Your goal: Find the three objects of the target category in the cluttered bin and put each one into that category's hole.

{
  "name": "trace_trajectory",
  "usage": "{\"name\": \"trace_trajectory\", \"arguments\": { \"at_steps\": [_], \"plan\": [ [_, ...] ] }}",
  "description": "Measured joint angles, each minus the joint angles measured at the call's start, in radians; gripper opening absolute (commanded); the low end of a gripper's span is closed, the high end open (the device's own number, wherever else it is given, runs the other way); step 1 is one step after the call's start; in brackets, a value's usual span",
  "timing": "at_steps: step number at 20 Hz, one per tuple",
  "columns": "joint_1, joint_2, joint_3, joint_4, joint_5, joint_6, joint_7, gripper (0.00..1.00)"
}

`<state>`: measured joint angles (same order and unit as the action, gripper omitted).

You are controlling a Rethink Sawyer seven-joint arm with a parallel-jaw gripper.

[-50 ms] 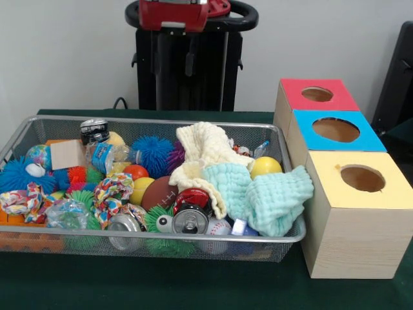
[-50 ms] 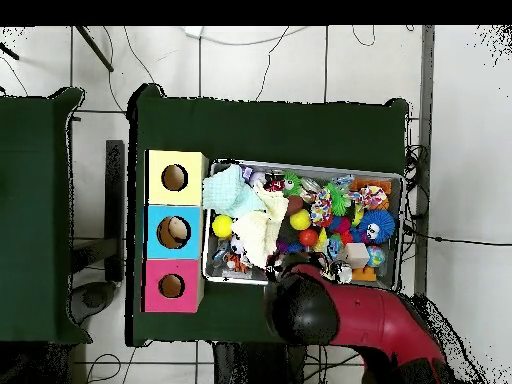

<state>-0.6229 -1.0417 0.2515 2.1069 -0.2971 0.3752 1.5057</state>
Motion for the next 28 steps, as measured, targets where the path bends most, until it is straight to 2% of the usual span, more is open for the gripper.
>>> {"name": "trace_trajectory", "arguments": {
  "at_steps": [7, 9, 13, 17, 20, 28],
  "plan": [
    [-0.090, 0.094, -0.026, 0.042, -0.093, -0.101, 0.000, 1.00],
    [-0.130, 0.149, -0.035, 0.045, -0.149, -0.161, 0.000, 1.00],
    [-0.166, 0.220, -0.049, 0.044, -0.212, -0.229, 0.000, 1.00],
    [-0.171, 0.290, -0.067, 0.044, -0.253, -0.272, 0.000, 1.00],
    [-0.171, 0.318, -0.074, 0.044, -0.262, -0.283, 0.000, 1.00],
    [-0.171, 0.457, -0.091, 0.040, -0.295, -0.330, 0.000, 1.00]
  ]
}}
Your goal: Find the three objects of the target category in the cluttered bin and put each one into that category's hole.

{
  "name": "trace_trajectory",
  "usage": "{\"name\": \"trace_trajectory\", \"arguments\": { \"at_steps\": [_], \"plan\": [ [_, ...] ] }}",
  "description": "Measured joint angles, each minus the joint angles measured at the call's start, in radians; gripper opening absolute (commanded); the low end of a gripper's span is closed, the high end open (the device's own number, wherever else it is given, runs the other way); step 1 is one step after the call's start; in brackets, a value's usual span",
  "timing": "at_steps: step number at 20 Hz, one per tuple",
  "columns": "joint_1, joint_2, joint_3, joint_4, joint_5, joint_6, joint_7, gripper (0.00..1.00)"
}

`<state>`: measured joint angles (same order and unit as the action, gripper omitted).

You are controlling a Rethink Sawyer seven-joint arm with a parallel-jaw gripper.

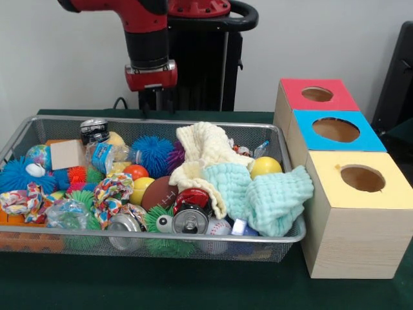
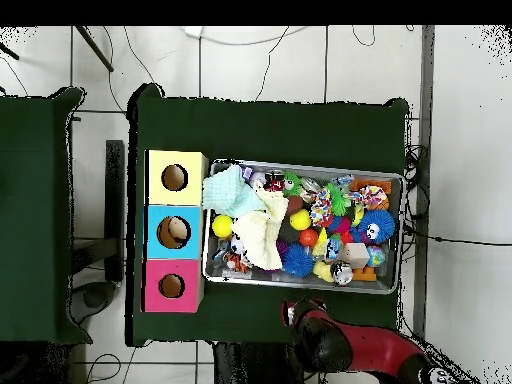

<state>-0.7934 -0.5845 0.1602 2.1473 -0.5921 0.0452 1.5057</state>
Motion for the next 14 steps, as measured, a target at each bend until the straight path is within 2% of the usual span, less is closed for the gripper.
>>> {"name": "trace_trajectory", "arguments": {
  "at_steps": [6, 14],
  "plan": [
    [0.000, 0.065, 0.000, -0.003, -0.015, -0.024, 0.000, 1.00],
    [0.008, 0.051, 0.000, -0.003, -0.015, -0.024, 0.000, 1.00]
  ]
}}
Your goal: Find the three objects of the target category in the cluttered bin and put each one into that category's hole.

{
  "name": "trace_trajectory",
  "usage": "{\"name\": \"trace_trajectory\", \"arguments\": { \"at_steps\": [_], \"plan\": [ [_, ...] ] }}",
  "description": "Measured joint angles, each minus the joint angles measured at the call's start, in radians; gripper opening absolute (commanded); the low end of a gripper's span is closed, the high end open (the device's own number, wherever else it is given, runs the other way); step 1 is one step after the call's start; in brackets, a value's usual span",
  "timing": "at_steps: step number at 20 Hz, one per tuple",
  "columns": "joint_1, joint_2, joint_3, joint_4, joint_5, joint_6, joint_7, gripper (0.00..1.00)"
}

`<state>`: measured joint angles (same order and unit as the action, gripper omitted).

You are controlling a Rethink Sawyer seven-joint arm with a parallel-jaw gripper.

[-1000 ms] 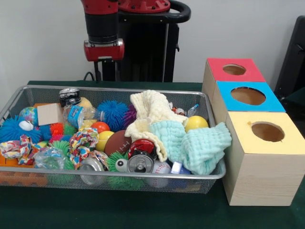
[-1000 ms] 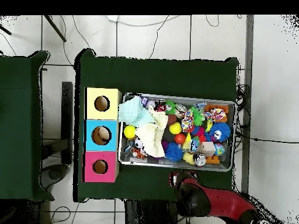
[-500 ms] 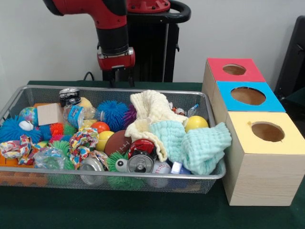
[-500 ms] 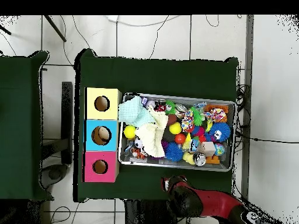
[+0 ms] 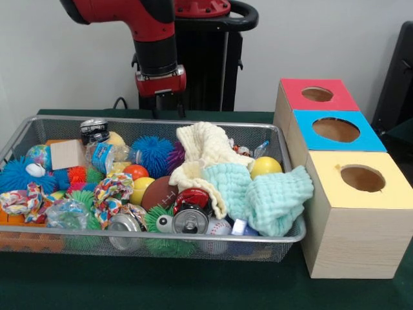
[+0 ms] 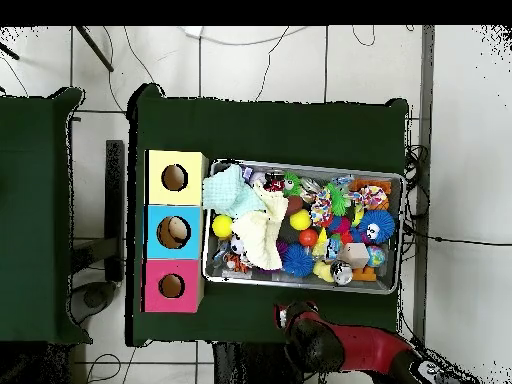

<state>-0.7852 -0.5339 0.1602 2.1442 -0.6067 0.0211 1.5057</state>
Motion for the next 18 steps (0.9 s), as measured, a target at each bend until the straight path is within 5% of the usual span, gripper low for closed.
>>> {"name": "trace_trajectory", "arguments": {
  "at_steps": [18],
  "plan": [
    [0.034, -0.278, 0.046, 0.009, 0.112, 0.159, 0.000, 1.00]
  ]
}}
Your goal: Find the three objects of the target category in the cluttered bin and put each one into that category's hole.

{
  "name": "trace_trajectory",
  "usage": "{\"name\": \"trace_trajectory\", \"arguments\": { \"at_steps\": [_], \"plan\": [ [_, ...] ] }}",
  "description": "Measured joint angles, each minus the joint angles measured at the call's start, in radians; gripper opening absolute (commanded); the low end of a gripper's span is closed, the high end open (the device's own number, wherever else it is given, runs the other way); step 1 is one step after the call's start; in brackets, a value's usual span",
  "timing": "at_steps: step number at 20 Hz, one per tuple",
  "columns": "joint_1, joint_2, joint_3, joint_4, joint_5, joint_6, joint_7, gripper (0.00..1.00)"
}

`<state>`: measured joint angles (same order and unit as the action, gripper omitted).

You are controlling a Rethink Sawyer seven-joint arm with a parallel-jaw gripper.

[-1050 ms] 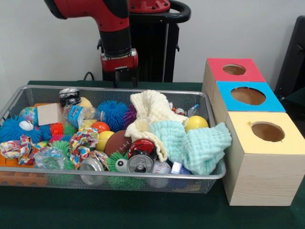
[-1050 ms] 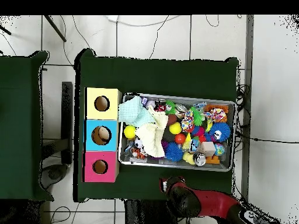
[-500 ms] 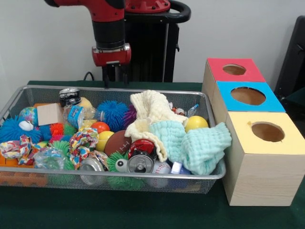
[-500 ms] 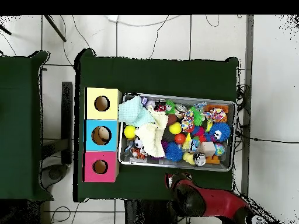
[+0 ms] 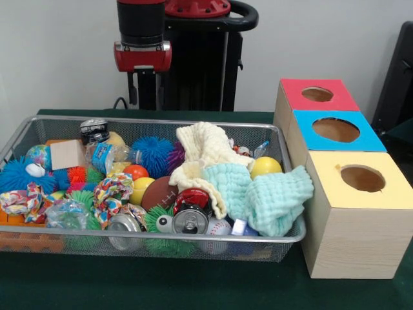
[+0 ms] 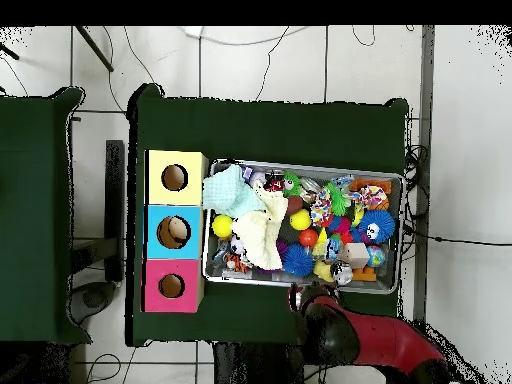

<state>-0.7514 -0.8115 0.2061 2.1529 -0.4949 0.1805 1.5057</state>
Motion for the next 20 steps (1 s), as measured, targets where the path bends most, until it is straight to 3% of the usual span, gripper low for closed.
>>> {"name": "trace_trajectory", "arguments": {
  "at_steps": [9, 20],
  "plan": [
    [0.005, 0.006, 0.056, -0.045, 0.013, 0.031, 0.000, 1.00],
    [-0.033, 0.097, 0.136, -0.173, 0.012, 0.109, 0.000, 1.00]
  ]
}}
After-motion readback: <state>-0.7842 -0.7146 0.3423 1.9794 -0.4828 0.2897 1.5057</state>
